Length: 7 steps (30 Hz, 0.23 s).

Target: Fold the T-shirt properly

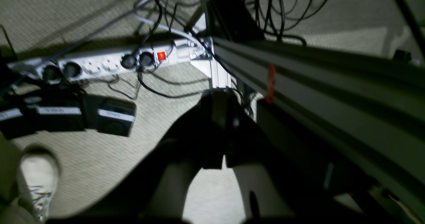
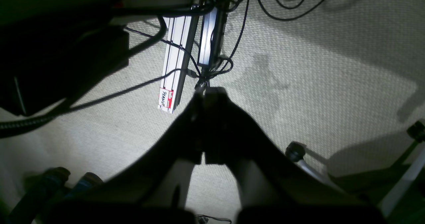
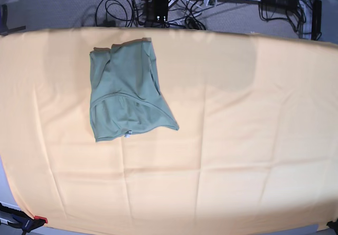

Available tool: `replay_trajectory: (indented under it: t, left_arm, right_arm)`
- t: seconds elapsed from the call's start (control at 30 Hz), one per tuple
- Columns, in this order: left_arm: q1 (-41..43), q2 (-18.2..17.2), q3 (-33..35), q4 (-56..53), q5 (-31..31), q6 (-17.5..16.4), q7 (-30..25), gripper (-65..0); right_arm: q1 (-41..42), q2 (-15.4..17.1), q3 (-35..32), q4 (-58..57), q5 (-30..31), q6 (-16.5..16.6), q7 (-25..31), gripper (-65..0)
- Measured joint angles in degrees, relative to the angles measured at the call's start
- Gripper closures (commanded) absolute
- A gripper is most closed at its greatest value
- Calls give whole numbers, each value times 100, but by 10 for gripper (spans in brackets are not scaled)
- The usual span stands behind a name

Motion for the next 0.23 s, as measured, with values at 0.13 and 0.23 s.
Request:
replay_trajectory:
  t: [0.13,0.23]
  left_arm:
    - [-9,-2,0,0,-280,4,116,0]
    - [-35,-4,0,7,-280,4,109,0]
  right_arm:
    - [13,4,0,0,2,-39,-35,0]
    - [15,2,0,0,2,-39,-48,0]
